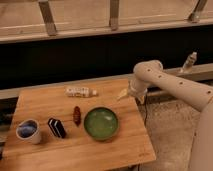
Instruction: Knock the eraser over
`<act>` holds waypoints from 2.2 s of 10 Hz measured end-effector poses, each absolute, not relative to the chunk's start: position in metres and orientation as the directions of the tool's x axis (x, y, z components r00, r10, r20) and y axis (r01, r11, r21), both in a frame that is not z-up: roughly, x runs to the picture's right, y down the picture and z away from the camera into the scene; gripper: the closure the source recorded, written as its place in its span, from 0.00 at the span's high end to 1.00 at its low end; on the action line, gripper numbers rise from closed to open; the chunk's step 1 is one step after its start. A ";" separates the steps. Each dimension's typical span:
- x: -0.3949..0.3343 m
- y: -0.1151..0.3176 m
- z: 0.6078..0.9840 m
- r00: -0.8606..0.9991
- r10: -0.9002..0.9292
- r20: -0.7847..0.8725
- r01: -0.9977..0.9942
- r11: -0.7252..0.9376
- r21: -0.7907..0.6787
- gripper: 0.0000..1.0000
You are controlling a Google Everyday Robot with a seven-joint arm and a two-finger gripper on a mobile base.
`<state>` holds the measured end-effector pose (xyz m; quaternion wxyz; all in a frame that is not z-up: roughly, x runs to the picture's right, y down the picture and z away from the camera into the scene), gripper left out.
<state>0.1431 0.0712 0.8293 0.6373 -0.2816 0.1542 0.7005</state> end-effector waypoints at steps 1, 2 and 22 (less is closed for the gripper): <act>0.143 0.071 0.829 -0.029 0.806 -0.591 -0.980 -0.140 -0.143 0.66; 0.143 0.071 0.829 -0.029 0.806 -0.591 -0.980 -0.140 -0.143 0.58; -0.003 0.131 0.811 0.257 0.744 -0.616 -0.956 0.101 -0.277 0.00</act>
